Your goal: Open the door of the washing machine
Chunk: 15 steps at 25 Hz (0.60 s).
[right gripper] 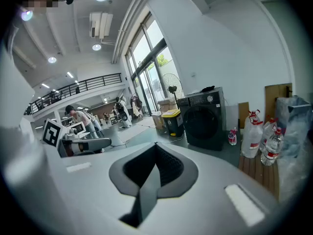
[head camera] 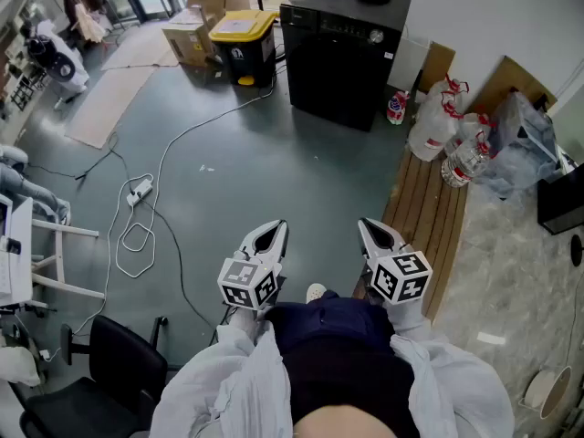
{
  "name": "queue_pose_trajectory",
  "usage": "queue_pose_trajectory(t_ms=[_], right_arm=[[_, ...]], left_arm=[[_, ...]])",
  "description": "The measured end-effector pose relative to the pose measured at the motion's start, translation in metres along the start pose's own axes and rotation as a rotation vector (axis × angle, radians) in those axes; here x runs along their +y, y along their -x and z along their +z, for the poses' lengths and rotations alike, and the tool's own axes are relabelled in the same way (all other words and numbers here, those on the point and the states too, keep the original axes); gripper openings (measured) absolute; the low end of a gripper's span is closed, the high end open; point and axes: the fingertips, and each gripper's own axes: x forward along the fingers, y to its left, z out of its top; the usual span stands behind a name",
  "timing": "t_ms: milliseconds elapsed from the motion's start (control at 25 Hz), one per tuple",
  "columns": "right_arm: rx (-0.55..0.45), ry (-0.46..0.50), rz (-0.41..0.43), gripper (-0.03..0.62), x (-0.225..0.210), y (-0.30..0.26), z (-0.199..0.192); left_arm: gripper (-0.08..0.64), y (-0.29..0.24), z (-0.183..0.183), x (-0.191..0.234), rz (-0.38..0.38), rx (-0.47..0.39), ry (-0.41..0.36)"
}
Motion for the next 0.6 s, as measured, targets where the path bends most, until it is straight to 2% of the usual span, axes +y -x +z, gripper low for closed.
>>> queue_pose_trajectory(t_ms=[120, 240, 520, 600], right_arm=[[0.003, -0.017, 0.031, 0.008, -0.001, 0.004, -0.001], [-0.009, -0.084, 0.056, 0.008, 0.000, 0.005, -0.002], [0.015, -0.120, 0.018, 0.008, -0.002, 0.011, -0.014], [0.026, -0.152, -0.001, 0.008, -0.006, 0.011, -0.020]], left_arm=[[0.000, -0.004, -0.001, -0.005, 0.011, 0.002, 0.007], [0.000, -0.004, -0.003, -0.011, 0.006, 0.013, 0.009], [0.004, 0.001, -0.002, -0.003, 0.015, 0.024, 0.038], [0.083, -0.003, 0.000, -0.001, -0.001, 0.026, 0.051]])
